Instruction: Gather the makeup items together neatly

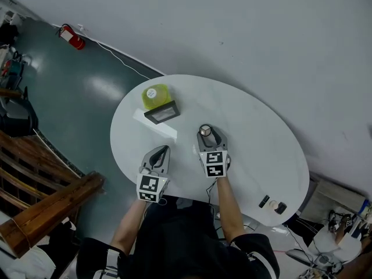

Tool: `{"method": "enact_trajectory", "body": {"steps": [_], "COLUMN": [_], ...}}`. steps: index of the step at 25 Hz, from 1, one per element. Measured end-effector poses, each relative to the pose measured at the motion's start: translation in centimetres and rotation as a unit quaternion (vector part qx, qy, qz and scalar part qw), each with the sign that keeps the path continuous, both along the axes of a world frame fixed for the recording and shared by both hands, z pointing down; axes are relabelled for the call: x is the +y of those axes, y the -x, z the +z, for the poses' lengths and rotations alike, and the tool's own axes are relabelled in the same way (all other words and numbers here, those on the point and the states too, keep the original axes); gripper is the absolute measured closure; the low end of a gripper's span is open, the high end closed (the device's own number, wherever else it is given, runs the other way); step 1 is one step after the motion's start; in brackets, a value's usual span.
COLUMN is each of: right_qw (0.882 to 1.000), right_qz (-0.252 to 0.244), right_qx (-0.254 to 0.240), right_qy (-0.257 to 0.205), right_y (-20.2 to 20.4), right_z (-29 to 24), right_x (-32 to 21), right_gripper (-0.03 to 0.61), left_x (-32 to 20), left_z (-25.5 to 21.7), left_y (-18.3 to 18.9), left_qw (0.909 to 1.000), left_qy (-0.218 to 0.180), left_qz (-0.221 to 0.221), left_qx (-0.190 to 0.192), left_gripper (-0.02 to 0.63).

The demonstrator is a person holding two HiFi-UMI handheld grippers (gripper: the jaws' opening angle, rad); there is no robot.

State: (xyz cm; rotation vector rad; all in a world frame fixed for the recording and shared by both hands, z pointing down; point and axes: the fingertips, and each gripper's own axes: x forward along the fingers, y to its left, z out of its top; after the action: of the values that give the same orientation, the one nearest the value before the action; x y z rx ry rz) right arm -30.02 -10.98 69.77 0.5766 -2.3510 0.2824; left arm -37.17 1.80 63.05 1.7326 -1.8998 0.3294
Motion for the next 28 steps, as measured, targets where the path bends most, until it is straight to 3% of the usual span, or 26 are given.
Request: {"method": "enact_trajectory", "body": {"steps": [9, 16, 28], "right_qw": [0.998, 0.993, 0.977], "right_qz": [0.054, 0.11, 0.207], "right_qx": [-0.021, -0.023, -0.015], "right_qy": [-0.024, -0.046, -0.057], "right_y": [-5.9, -13.5, -27.5], "right_z": [-5.1, -7.3, -9.4], "right_x": [-0.2, 0.1, 2.8], "right_gripper": [0.347, 0.347, 0.347], "left_x": [-1.5, -2.4, -2.5], "left_z": [-2.7, -4.8, -7.1], "left_y": [-4.3, -9.5, -21.2], "left_qw": [0.9983, 0.9935, 0.9775], "left_qy": [-0.028, -0.053, -0.075], "left_qz": [0.05, 0.1, 0.197], "left_qx": [-0.005, -0.013, -0.015], "left_gripper": [0.594, 0.594, 0.594]}}
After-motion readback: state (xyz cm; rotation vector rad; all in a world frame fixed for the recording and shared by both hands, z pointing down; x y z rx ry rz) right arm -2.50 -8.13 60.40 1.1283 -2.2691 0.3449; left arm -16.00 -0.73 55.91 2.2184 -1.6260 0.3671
